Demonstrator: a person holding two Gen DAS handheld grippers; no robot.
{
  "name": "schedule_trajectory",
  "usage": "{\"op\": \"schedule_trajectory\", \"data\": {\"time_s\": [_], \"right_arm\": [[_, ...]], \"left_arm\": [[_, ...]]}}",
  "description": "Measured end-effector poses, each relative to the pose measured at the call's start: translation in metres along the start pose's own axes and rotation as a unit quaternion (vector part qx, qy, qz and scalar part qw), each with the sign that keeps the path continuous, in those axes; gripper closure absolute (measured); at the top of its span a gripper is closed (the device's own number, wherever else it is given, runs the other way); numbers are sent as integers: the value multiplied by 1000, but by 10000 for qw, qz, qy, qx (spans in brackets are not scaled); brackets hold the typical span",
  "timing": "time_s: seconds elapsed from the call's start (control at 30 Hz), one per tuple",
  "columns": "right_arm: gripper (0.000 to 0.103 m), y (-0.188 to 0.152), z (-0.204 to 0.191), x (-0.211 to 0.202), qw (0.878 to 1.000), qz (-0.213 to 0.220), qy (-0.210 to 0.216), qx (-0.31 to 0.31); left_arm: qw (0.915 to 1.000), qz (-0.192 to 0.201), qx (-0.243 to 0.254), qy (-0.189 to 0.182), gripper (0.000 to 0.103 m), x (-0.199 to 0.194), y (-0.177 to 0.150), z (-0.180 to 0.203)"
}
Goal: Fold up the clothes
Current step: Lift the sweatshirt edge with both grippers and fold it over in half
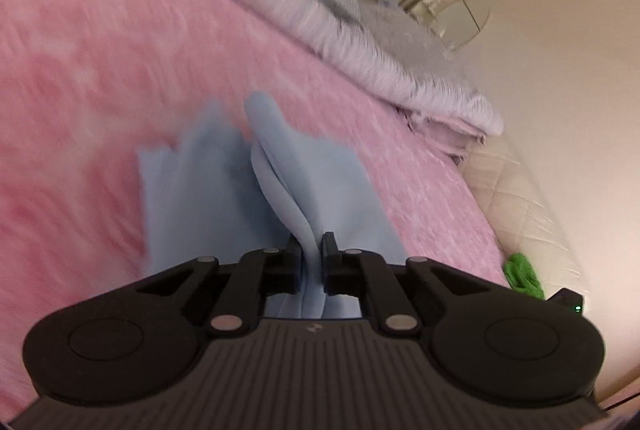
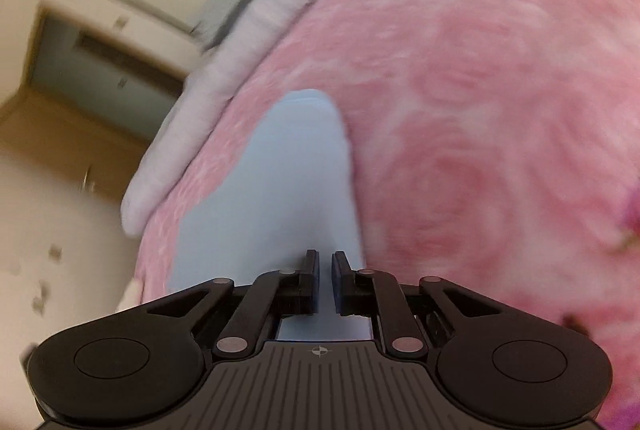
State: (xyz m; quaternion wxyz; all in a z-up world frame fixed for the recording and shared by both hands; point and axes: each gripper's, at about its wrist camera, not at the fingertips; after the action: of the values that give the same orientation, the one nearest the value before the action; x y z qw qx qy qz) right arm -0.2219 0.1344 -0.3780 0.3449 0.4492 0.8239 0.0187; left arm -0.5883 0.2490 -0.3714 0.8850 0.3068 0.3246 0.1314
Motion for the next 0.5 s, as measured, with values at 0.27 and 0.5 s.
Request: {"op": "schedule_trajectory", "data": {"time_s": [0.27, 0.5], "right_arm": [[91, -27, -50, 33, 9837, -296, -361, -1737], [91, -42, -55, 46, 9680, -433, -421, -2437]], "left_arm": [[9994, 143, -238, 201, 97, -14, -22, -34], [9983, 112, -210, 526, 95, -6, -33, -48]]}}
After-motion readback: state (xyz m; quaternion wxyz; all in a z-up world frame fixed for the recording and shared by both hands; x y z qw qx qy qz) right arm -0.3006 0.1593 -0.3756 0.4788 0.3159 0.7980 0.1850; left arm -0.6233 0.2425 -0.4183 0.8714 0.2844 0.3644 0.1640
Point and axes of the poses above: each gripper's, at about its wrist camera, not at the fingertips, and x roughly the way its jaws point, z to its right, y to its top, and after that the axes turned 4 degrees about x, right-handed
